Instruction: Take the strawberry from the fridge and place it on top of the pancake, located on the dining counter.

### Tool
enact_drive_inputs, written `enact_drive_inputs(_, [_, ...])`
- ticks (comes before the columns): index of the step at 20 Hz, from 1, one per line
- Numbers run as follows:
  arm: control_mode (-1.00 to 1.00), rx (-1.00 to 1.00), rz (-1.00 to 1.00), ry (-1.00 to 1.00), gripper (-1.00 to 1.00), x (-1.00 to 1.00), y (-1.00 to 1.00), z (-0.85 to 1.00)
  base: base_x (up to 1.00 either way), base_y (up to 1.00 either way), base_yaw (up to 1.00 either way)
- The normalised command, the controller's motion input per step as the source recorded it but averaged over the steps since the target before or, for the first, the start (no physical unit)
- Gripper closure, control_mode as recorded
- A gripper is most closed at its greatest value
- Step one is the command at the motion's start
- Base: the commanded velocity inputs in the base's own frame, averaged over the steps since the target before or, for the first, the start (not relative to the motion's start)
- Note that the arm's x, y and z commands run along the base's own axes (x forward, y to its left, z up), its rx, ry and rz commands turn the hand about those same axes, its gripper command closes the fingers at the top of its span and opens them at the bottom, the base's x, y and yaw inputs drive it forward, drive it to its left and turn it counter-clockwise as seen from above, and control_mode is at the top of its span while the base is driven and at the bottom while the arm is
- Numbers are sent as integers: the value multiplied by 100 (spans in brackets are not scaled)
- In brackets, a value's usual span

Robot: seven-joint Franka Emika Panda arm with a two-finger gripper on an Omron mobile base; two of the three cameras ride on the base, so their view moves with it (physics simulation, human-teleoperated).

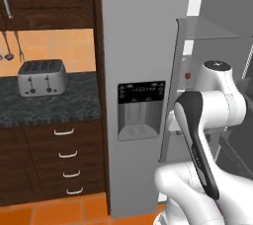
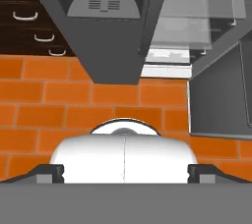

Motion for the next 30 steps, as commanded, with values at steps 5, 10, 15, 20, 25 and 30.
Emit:
enact_drive_inputs(5, [100,0,0,0,-100,0,0,0,7,-49,-8])
enact_drive_inputs(10, [100,0,0,0,-100,0,0,0,32,-45,-21])
enact_drive_inputs(15, [100,0,0,0,-100,0,0,0,48,-33,-2])
enact_drive_inputs(20, [100,0,0,0,-100,0,0,0,58,-19,-4])
enact_drive_inputs(25, [100,0,0,0,-100,0,0,0,21,-32,0])
enact_drive_inputs(30, [100,0,0,0,-100,0,0,0,2,-56,0])
